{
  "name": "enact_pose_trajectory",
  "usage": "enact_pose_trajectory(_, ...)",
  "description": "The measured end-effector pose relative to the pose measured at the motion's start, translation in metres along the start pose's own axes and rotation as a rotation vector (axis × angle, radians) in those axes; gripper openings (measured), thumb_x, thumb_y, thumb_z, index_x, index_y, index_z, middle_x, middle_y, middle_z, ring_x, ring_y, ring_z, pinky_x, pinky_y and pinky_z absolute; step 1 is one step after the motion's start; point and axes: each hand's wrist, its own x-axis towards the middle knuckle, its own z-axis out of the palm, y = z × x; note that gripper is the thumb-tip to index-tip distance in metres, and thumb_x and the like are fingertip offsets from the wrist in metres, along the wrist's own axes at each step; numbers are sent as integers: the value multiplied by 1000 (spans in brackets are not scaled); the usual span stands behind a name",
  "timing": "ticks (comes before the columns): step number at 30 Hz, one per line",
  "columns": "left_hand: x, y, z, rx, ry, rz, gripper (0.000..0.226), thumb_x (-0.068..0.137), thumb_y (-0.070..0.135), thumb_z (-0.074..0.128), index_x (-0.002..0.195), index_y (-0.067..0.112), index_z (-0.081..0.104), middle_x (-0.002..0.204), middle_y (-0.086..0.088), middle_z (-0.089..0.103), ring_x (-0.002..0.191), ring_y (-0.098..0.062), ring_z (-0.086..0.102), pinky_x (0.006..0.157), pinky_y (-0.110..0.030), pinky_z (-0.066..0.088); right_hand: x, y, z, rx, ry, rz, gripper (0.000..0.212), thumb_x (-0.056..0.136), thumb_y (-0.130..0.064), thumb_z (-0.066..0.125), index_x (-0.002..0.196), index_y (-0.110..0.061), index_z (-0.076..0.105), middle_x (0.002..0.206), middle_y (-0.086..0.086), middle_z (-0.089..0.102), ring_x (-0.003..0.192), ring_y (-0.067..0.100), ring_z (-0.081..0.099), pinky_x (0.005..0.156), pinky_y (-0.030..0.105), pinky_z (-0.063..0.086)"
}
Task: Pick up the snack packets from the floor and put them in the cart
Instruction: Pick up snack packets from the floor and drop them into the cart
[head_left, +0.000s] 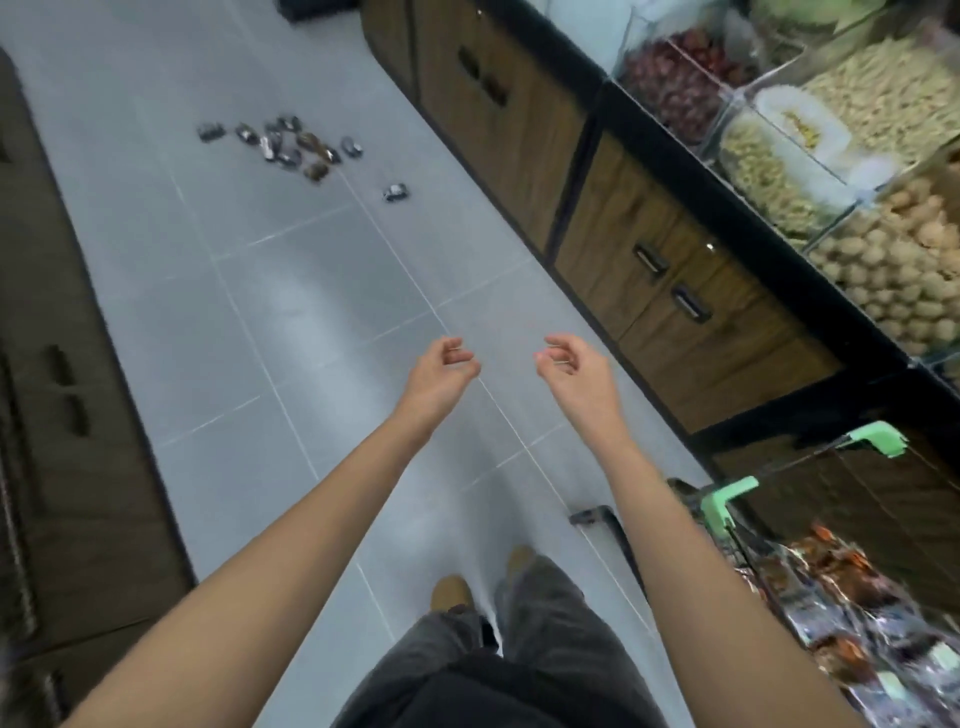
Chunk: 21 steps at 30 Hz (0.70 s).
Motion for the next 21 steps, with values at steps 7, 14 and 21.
enact_pose_trajectory(7, 50, 19, -106, -69, 154, 3, 44, 92, 8, 55, 134, 5, 43, 121, -5, 55, 101, -12, 51, 82, -22, 36, 71, -58, 100, -41, -153, -85, 23, 90, -14, 59, 113, -12, 61, 93, 5, 64, 84, 13, 62, 80, 22, 50)
enact_pose_trajectory(14, 145, 43, -210, -19, 265, -23, 45, 92, 13, 56, 135, 9, 43, 117, 0, 54, 98, -12, 52, 66, -12, 38, 176, -116, 216, 18, -294, -94, 23, 90, -11, 57, 113, -11, 60, 92, 8, 64, 81, 15, 59, 75, 20, 48)
enact_pose_trajectory(21, 244, 90, -315, -3, 365, -69, 46, 92, 16, 55, 136, 14, 41, 121, 4, 53, 91, -9, 54, 62, -7, 37, 286, -193, 332, -45, -434, -99, 27, 88, -14, 58, 114, -13, 60, 93, 5, 65, 83, 16, 60, 80, 26, 46)
